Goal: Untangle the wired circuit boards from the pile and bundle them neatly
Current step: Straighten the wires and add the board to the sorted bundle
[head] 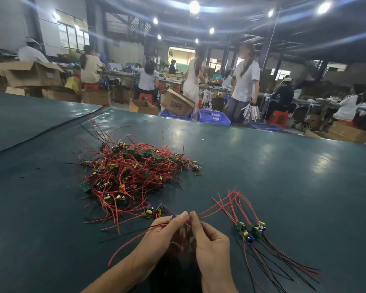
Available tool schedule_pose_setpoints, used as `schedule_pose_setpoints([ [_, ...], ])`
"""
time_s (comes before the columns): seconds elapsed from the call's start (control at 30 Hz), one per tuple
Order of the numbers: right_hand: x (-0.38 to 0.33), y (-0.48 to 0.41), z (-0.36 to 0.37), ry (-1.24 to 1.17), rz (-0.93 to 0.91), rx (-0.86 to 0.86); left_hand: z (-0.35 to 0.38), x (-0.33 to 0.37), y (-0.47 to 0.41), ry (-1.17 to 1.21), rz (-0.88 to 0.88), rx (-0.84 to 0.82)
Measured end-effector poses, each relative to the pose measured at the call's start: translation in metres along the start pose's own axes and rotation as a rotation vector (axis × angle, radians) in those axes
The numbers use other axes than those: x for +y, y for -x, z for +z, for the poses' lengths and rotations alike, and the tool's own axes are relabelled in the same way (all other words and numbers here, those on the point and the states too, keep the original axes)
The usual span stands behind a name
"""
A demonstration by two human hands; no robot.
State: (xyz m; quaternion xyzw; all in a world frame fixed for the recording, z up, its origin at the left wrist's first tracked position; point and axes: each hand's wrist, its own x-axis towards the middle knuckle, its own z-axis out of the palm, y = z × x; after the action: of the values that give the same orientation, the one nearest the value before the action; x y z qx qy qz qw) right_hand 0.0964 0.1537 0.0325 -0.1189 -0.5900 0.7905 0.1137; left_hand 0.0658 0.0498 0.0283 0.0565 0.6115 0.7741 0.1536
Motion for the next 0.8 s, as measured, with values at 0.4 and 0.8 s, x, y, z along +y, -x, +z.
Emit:
schedule_pose_setpoints([
  [0.4, -0.007, -0.013, -0.011, 0.033, 0.088, 0.186, 0.001, 0.003, 0.001, -0.275, 0.27, -0.021],
  [0.8, -0.017, -0.031, -0.038, -0.192, 0.027, 0.305, -0.004, 0.002, 0.0, -0.303, 0.289, -0.06],
])
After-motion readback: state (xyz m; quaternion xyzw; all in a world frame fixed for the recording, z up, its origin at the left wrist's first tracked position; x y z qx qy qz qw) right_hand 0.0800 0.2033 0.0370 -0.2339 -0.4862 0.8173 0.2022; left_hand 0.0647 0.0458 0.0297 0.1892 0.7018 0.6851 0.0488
